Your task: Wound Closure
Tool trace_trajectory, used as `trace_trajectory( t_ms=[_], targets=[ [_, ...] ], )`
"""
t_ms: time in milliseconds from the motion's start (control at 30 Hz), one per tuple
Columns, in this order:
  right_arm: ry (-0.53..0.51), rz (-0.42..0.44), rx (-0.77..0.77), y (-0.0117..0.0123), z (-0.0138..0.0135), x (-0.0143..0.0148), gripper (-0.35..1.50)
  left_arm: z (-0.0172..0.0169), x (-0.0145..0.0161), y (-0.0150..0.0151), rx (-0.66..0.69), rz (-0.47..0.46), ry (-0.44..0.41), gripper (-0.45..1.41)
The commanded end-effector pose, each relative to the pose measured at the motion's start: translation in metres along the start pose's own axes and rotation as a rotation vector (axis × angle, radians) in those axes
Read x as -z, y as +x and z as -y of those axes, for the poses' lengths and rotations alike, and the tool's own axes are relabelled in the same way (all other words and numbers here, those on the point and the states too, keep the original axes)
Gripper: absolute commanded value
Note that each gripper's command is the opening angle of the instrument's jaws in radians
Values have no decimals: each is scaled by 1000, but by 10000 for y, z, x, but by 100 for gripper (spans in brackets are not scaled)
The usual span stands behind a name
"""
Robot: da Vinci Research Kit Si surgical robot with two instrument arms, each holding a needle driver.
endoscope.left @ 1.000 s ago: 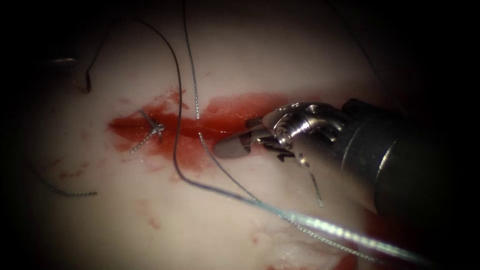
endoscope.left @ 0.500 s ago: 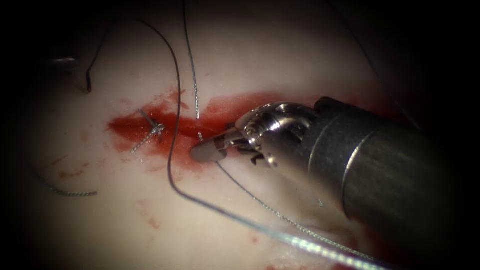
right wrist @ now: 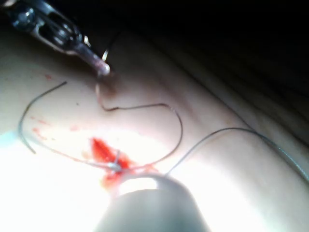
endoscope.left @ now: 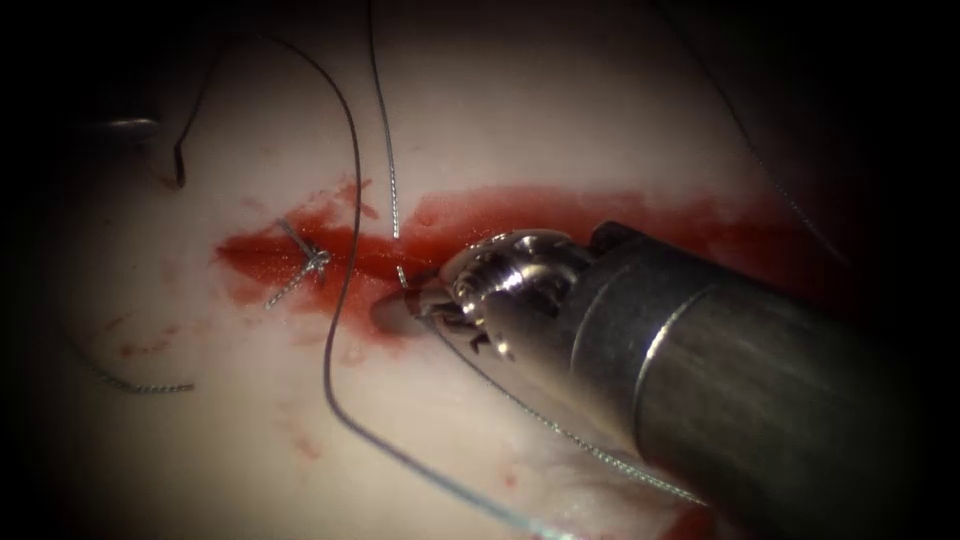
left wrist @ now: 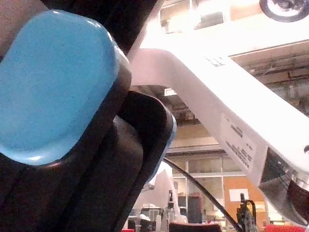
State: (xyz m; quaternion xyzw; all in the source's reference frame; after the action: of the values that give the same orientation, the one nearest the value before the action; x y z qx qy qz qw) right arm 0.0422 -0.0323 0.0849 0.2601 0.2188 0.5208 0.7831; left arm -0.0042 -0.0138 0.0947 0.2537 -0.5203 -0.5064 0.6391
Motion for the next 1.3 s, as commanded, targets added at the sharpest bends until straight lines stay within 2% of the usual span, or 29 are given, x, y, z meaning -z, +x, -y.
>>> trace_trajectory(
  t_ms=[33,67,200,367,433,500,567,600,667,733,800,833,1000,1067,1100,1167,1200,1267,1300],
  targets=[
    [10,-14,1,15,0,-6,-18,1,-6,-12,-4,6,2,-45],
    [15,-18,1,15,0,-6,-35,1,-6,-12,-4,6,3,-45],
    [26,-11,7,13,-6,-7,-35,1,-6,-12,-4,6,3,-45],
    [85,76,13,5,-14,6,-35,2,-6,-12,-4,5,3,-45],
    [137,168,-11,-6,-21,24,-35,2,-6,-12,-4,5,3,-45],
    [137,293,23,-28,-32,53,-35,2,-6,-12,-4,5,4,-45],
    [157,393,30,-39,-39,67,-35,2,-5,-12,-4,4,5,-45],
    [168,469,32,-48,-44,77,-35,2,-5,-12,-4,4,5,-45],
    [155,529,18,-62,-53,91,-35,2,-5,-13,2,4,5,-45],
    [141,661,33,-101,-76,130,-35,2,-5,-13,2,4,6,-45],
    [135,696,44,-117,-84,148,-35,2,-5,-13,2,4,6,-45],
    [126,737,48,-132,-92,167,-35,2,-5,-12,2,4,6,-45],
    [146,779,133,-144,-99,195,-35,3,-5,-13,4,3,6,-45],
    [149,790,149,-143,-99,196,-35,3,-5,-13,4,3,6,-45],
    [157,779,170,-141,-99,195,10,3,-5,-13,4,3,6,-45],
    [190,710,240,-136,-99,195,57,3,-5,-13,4,3,6,-45],
    [208,561,264,-123,-98,193,84,3,-5,-13,4,3,6,-45],
    [192,352,271,-104,-96,189,89,3,-5,-13,4,3,6,-45],
    [145,215,281,-82,-91,181,99,3,-5,-13,4,3,6,-45]
  ],
)
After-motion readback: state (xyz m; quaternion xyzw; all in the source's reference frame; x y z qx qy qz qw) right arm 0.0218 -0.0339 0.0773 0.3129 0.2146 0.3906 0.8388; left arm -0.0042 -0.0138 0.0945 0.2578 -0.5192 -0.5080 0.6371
